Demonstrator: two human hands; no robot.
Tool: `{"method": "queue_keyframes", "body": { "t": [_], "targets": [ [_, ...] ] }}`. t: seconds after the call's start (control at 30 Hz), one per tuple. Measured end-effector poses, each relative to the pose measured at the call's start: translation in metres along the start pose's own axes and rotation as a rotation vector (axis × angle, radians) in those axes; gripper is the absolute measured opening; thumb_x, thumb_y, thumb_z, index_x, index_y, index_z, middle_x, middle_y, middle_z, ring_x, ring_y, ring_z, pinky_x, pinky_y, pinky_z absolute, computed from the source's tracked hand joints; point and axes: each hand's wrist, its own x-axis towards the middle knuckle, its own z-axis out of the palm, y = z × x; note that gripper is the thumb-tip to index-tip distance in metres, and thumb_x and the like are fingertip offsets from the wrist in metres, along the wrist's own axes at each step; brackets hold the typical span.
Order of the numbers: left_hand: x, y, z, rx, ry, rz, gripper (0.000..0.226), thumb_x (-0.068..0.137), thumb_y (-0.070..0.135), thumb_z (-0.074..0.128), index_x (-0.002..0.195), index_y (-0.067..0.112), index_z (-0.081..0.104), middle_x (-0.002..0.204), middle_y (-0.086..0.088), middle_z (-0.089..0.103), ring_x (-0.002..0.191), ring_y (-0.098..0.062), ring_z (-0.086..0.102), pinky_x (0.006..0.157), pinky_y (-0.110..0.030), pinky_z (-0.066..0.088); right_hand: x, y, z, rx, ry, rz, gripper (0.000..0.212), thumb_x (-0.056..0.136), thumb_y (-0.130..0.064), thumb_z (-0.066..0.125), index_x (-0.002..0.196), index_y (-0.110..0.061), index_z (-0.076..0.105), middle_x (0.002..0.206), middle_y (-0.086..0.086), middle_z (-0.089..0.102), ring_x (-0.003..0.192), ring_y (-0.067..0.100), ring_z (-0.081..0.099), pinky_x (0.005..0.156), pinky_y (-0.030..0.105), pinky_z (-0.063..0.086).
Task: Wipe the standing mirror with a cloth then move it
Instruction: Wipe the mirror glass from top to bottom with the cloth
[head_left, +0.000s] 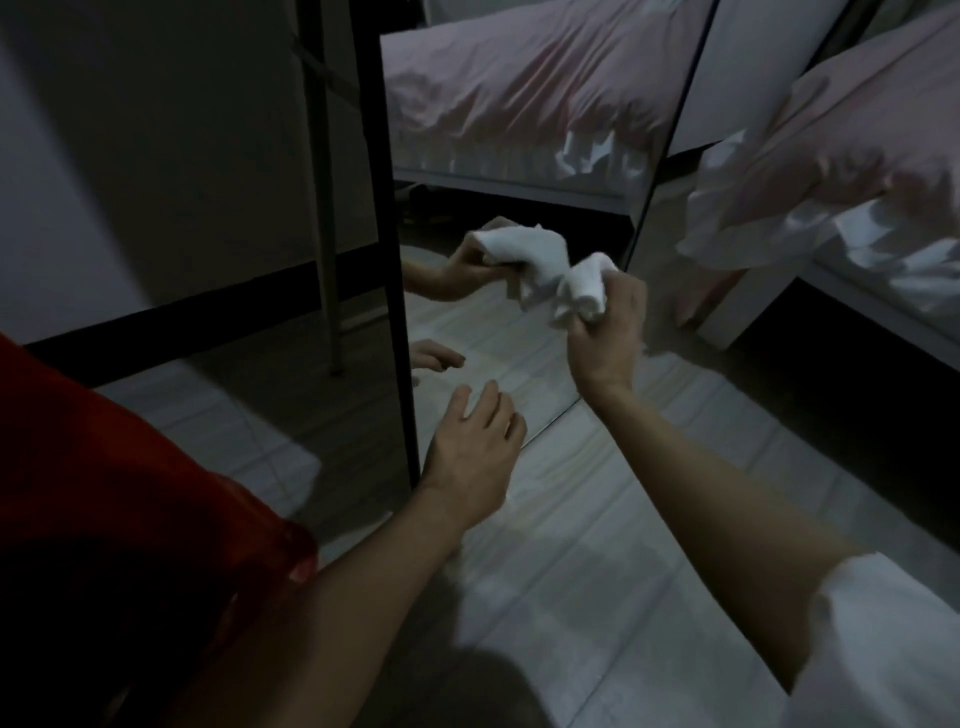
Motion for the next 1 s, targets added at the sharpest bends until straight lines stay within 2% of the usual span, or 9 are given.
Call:
{"method": "queue_keyframes", "body": {
  "t": [0.1, 0.2, 0.37, 0.47, 0.6, 0.7, 0.8, 0.9, 1.0],
  "targets": [
    [0.002, -0.006, 0.002, 0.052, 0.017, -0.004, 0.057, 0.092, 0.029, 0.044, 0.14, 0.005, 0.024, 0.151, -0.018, 0.017, 0.143, -0.032, 0.005, 0.113, -0.05, 0.006, -0.016, 0.004, 0.023, 0.048, -0.098, -0.031, 0.03, 0.077, 0.004, 0.052, 0.106, 0.0, 0.057, 0.115, 0.019, 0.046, 0.101, 0.023, 0.041, 0.083, 0.022, 0.03],
    [-0.002, -0.013, 0.005, 0.107, 0.109, -0.015, 0.053, 0.086, 0.032, 0.05, 0.133, 0.011, 0.042, 0.148, -0.015, 0.032, 0.141, -0.029, 0.02, 0.111, -0.05, 0.014, -0.051, 0.028, 0.041, 0.05, -0.237, 0.079, 0.027, 0.08, 0.008, 0.052, 0.103, -0.001, 0.061, 0.115, 0.016, 0.048, 0.1, 0.017, 0.04, 0.08, 0.011, 0.024],
    [-0.002, -0.021, 0.01, 0.217, 0.091, -0.045, 0.051, 0.073, 0.045, 0.057, 0.117, 0.019, 0.06, 0.135, -0.008, 0.052, 0.131, -0.025, 0.041, 0.101, -0.045, 0.015, -0.098, 0.073, 0.05, 0.04, -0.65, 0.213, 0.02, 0.08, 0.006, 0.051, 0.091, -0.001, 0.066, 0.091, 0.01, 0.059, 0.086, 0.02, 0.053, 0.074, 0.026, 0.039],
    [-0.003, -0.022, 0.012, 0.208, 0.088, 0.007, 0.045, 0.069, 0.04, 0.053, 0.107, 0.019, 0.067, 0.122, -0.007, 0.061, 0.122, -0.024, 0.051, 0.099, -0.043, 0.023, -0.109, 0.091, 0.047, -0.06, -0.895, 0.393, 0.019, 0.082, -0.002, 0.052, 0.097, 0.002, 0.064, 0.098, 0.02, 0.066, 0.093, 0.032, 0.061, 0.077, 0.039, 0.049],
    [-0.006, -0.023, 0.011, 0.198, 0.122, 0.006, 0.05, 0.066, 0.044, 0.063, 0.109, 0.019, 0.067, 0.127, -0.008, 0.059, 0.125, -0.025, 0.049, 0.103, -0.043, 0.034, -0.088, 0.092, 0.04, -0.176, -0.464, 0.48, 0.022, 0.084, -0.011, 0.052, 0.105, -0.006, 0.055, 0.112, 0.017, 0.057, 0.095, 0.034, 0.057, 0.079, 0.041, 0.05],
    [-0.006, -0.021, 0.014, 0.189, 0.062, -0.002, 0.051, 0.089, 0.033, 0.045, 0.135, 0.011, 0.04, 0.15, -0.016, 0.029, 0.142, -0.032, 0.019, 0.112, -0.048, 0.019, -0.06, 0.076, 0.038, -0.006, -0.198, 0.361, 0.024, 0.085, -0.007, 0.046, 0.107, 0.0, 0.055, 0.104, 0.012, 0.055, 0.09, 0.024, 0.054, 0.072, 0.031, 0.044],
    [-0.007, -0.022, 0.014, 0.204, 0.039, 0.026, 0.05, 0.092, 0.03, 0.041, 0.137, 0.009, 0.036, 0.151, -0.018, 0.023, 0.143, -0.033, 0.012, 0.114, -0.05, 0.013, -0.066, 0.067, 0.048, 0.161, -0.305, 0.307, 0.025, 0.085, -0.005, 0.047, 0.105, 0.002, 0.059, 0.1, 0.012, 0.058, 0.089, 0.02, 0.053, 0.076, 0.032, 0.045],
    [-0.009, -0.021, 0.015, 0.217, 0.039, 0.067, 0.042, 0.072, 0.041, 0.056, 0.108, 0.021, 0.067, 0.125, -0.006, 0.061, 0.124, -0.025, 0.05, 0.103, -0.046, 0.034, -0.109, 0.086, 0.055, 0.14, -0.656, 0.479, 0.023, 0.085, 0.0, 0.053, 0.104, -0.007, 0.063, 0.105, 0.015, 0.063, 0.094, 0.027, 0.058, 0.086, 0.04, 0.049],
    [-0.009, -0.018, 0.018, 0.204, 0.006, 0.139, 0.039, 0.069, 0.048, 0.059, 0.096, 0.022, 0.071, 0.112, -0.005, 0.066, 0.115, -0.026, 0.056, 0.098, -0.045, 0.033, -0.129, 0.098, 0.051, 0.101, -0.909, 0.565, 0.018, 0.085, -0.001, 0.052, 0.099, 0.003, 0.063, 0.102, 0.026, 0.065, 0.094, 0.037, 0.063, 0.08, 0.048, 0.054]
  ]
}}
